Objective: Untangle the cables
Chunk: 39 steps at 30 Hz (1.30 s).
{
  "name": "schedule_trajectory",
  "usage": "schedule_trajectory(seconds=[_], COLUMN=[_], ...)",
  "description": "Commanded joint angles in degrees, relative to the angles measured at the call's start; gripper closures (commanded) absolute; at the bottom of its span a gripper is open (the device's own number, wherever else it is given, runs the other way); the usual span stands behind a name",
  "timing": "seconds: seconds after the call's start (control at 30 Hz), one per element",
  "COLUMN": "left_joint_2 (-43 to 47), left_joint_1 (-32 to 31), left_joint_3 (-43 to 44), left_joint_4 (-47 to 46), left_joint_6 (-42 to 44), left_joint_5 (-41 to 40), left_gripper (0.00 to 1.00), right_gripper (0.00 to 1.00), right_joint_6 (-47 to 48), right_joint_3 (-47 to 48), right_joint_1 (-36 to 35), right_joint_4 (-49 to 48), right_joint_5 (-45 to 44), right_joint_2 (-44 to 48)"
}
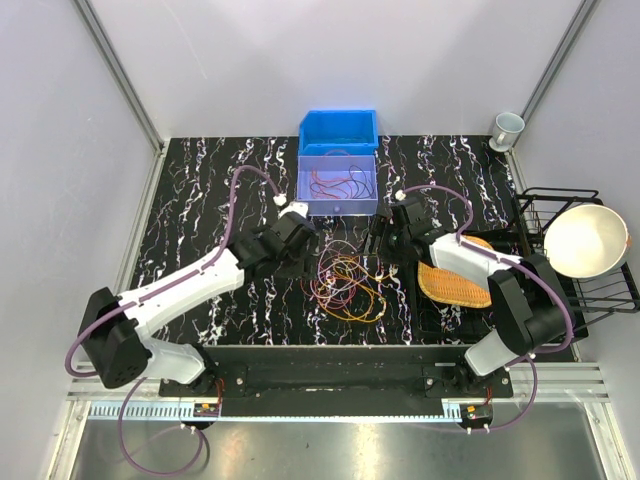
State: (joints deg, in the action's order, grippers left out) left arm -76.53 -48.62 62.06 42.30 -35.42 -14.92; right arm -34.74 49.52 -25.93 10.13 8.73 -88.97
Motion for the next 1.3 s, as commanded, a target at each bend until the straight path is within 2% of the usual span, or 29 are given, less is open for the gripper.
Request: schedule_trajectory(seconds=[0.0,0.2,0.5,0.6,0.9,1.1,1.27], left_joint_2=[-1.9,-10.6,-20.8,-23.3,-28.7,-29.6,-30.2], left_joint_1=[-2.1,-6.7,-8.2,-8.2,-8.2,-8.2,-8.2], left_joint_3=[-0.3,3.0,6.1,6.6,7.9,7.6,7.6], left_joint_4=[-7.9,-12.2,-17.3,-18.1,-19.3,-20.3,-20.3], left_joint_6=[1.4,5.4,8.8,9.7,10.9,10.9,11.2], left_joint_5=[4.5,4.5,8.1,8.6,9.9,9.7,9.4], left_gripper=[0.29,0.33,0.38,0.43,0.54,0.63,0.66], right_gripper=[0.20,0.20,0.20,0.20,0.20,0.20,0.20], right_joint_6=[0.7,0.6,0.7,0.7,0.9,0.9,0.9], right_joint_3=[2.3,2.4,3.0,3.3,3.7,4.0,4.4], right_joint_1=[-0.4,-0.3,-0.3,-0.2,-0.1,-0.1,0.0], right_joint_4=[-1.6,-1.5,-1.3,-1.3,-1.2,-0.9,-0.6], right_joint_5=[0.8,0.8,1.4,1.6,2.3,2.3,2.5], right_joint_2=[-0.1,-0.3,-1.4,-1.6,-2.4,-2.9,-3.3])
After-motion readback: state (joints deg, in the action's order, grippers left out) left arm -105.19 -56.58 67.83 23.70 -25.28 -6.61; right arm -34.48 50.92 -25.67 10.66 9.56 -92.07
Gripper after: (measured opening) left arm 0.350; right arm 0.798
